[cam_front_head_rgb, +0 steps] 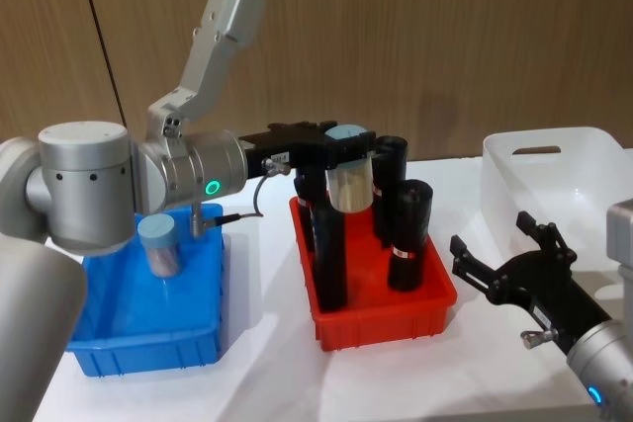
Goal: Pick the cotton swabs from the blue box and place them into the white box.
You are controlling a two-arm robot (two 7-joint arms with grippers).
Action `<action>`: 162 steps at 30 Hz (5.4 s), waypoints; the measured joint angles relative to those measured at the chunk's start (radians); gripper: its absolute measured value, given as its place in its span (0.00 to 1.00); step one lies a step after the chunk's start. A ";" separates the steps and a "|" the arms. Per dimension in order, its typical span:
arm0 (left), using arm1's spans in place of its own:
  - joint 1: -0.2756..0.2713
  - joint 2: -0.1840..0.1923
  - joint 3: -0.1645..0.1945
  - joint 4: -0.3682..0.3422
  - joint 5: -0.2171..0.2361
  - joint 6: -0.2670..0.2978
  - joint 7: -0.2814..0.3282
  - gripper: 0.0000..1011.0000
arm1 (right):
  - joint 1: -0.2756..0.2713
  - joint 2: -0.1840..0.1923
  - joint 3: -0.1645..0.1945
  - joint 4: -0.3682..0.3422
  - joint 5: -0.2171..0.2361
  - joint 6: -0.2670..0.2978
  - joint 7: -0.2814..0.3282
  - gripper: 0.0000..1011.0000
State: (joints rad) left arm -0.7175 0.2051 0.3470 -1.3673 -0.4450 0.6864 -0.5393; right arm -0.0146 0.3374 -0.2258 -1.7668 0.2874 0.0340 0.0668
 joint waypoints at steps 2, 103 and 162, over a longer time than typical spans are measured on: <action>-0.006 -0.003 0.002 0.005 0.003 0.003 -0.004 0.66 | 0.000 0.000 0.000 0.000 0.000 0.000 0.000 0.99; -0.048 -0.022 0.014 0.044 0.028 0.022 -0.034 0.66 | 0.340 -0.126 -0.022 0.172 0.056 0.383 0.263 0.99; -0.048 -0.022 0.014 0.044 0.028 0.023 -0.035 0.96 | 0.463 -0.193 -0.064 0.301 0.024 0.349 0.301 0.67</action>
State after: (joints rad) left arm -0.7657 0.1829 0.3610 -1.3232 -0.4174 0.7090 -0.5740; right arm 0.4488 0.1449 -0.2902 -1.4658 0.3116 0.3829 0.3682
